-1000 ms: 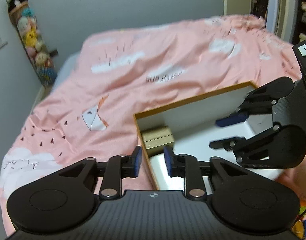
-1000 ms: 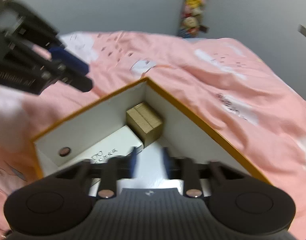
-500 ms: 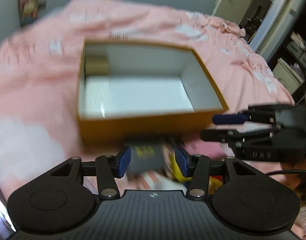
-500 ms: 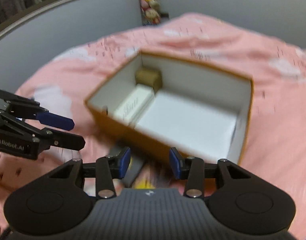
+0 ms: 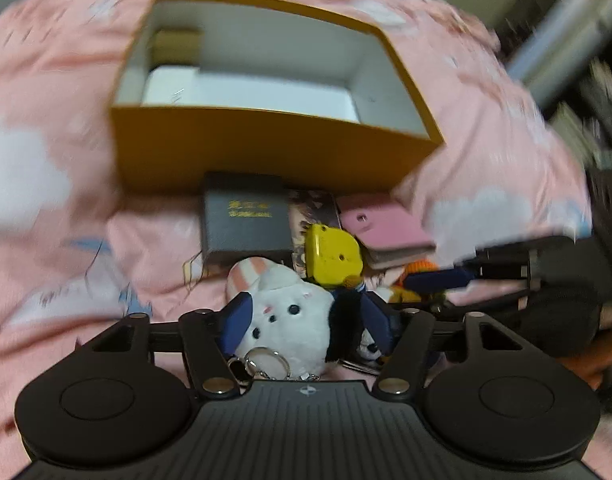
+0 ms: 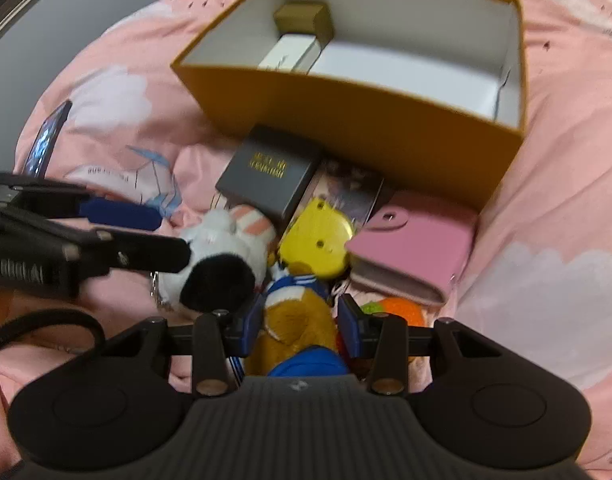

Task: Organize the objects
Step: 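Grasp the white-and-black plush with the left tool while the right tool grasps the sailor bear, then carry both plush toys over the orange box with both tools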

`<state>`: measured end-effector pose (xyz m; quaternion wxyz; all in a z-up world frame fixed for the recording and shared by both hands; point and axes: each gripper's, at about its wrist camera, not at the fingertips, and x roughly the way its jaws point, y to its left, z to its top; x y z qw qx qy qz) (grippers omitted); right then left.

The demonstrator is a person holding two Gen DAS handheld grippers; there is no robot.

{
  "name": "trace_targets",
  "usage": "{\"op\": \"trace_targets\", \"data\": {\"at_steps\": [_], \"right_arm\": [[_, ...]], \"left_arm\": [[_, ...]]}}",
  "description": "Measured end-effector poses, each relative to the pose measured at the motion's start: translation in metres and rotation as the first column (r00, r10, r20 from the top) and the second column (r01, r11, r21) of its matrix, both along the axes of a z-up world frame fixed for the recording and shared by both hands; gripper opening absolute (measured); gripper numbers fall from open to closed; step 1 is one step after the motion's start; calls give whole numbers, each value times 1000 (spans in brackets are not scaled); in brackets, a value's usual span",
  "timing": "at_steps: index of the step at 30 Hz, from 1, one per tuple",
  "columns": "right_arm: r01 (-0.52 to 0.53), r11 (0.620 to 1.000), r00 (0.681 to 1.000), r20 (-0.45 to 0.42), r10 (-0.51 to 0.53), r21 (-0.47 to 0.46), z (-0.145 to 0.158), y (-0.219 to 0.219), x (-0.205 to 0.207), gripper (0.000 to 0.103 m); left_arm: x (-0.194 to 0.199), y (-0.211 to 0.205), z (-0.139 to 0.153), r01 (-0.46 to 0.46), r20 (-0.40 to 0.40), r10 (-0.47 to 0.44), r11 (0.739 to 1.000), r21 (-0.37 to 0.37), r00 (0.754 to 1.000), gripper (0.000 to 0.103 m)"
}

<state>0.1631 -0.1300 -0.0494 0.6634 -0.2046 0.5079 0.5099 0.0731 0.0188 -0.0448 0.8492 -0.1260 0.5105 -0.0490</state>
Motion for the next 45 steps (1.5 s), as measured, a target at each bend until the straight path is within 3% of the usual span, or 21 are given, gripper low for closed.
{"op": "trace_targets", "data": {"at_steps": [4, 9, 15, 21, 27, 32, 38, 45], "right_arm": [[11, 1000, 998, -63, -12, -3, -4, -5, 9, 43], [15, 1000, 990, -141, -16, -9, -10, -7, 14, 42], [-11, 1000, 985, -175, 6, -27, -18, 0, 14, 46], [-44, 997, 986, -164, 34, -59, -26, 5, 5, 50], [-56, 996, 987, -153, 45, -70, -26, 4, 2, 47], [-66, 996, 990, -128, 58, -60, -17, 1, 0, 44], [-65, 997, 991, -115, 60, -40, -6, -4, -1, 44], [-30, 999, 988, -148, 34, 25, 18, -8, 6, 43]], "left_arm": [[0, -24, -5, 108, -21, -106, 988, 109, 994, 75], [2, -36, -16, 171, -63, -161, 966, 195, 985, 76], [6, -42, -28, 221, -80, -208, 945, 242, 975, 80], [1, -50, -34, 267, -89, -251, 915, 303, 964, 78], [-4, -39, -32, 247, -78, -234, 931, 271, 969, 72], [-15, -30, -23, 196, -20, -197, 950, 245, 980, 66], [-25, -6, -8, 108, 27, -112, 985, 136, 993, 63], [-34, 17, 13, 13, 89, -15, 1000, 20, 996, 63]]}}
